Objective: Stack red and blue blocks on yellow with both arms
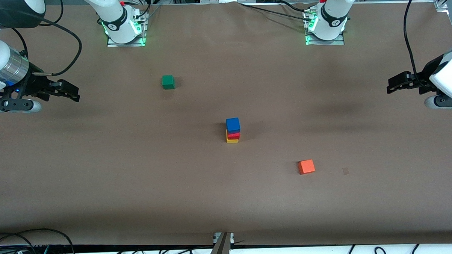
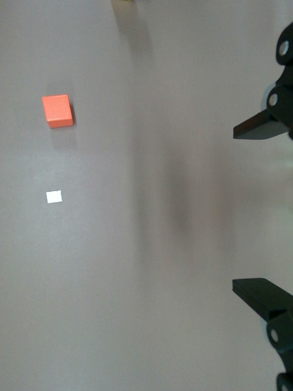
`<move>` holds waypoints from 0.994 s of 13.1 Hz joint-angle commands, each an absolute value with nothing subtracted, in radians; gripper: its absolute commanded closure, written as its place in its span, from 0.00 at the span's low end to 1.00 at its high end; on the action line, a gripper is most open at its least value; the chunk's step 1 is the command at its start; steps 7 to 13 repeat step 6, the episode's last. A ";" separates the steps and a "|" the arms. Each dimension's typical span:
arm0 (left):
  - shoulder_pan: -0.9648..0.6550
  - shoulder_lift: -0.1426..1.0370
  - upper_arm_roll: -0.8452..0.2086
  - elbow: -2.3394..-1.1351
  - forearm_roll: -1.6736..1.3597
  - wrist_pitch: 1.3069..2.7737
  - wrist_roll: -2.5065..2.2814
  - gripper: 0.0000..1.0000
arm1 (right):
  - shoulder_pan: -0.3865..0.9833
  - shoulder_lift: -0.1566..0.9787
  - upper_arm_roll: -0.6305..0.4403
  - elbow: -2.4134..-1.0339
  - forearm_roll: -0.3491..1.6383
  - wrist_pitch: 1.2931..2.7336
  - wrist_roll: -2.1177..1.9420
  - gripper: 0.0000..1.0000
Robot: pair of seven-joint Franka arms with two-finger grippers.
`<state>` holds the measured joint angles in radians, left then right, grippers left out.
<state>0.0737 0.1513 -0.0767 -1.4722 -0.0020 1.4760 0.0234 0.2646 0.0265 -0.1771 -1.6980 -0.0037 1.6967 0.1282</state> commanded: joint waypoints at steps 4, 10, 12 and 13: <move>0.074 0.147 -0.075 -1.471 -0.018 1.482 0.018 0.00 | 0.255 0.024 -0.166 -1.657 -0.023 1.698 0.103 0.00; 0.075 0.147 -0.075 -1.471 -0.018 1.480 0.018 0.00 | 0.255 0.034 -0.166 -1.654 -0.023 1.694 0.103 0.00; 0.075 0.147 -0.075 -1.471 -0.018 1.480 0.018 0.00 | 0.255 0.034 -0.166 -1.654 -0.023 1.694 0.103 0.00; 0.075 0.147 -0.075 -1.471 -0.018 1.480 0.018 0.00 | 0.255 0.034 -0.166 -1.654 -0.023 1.694 0.103 0.00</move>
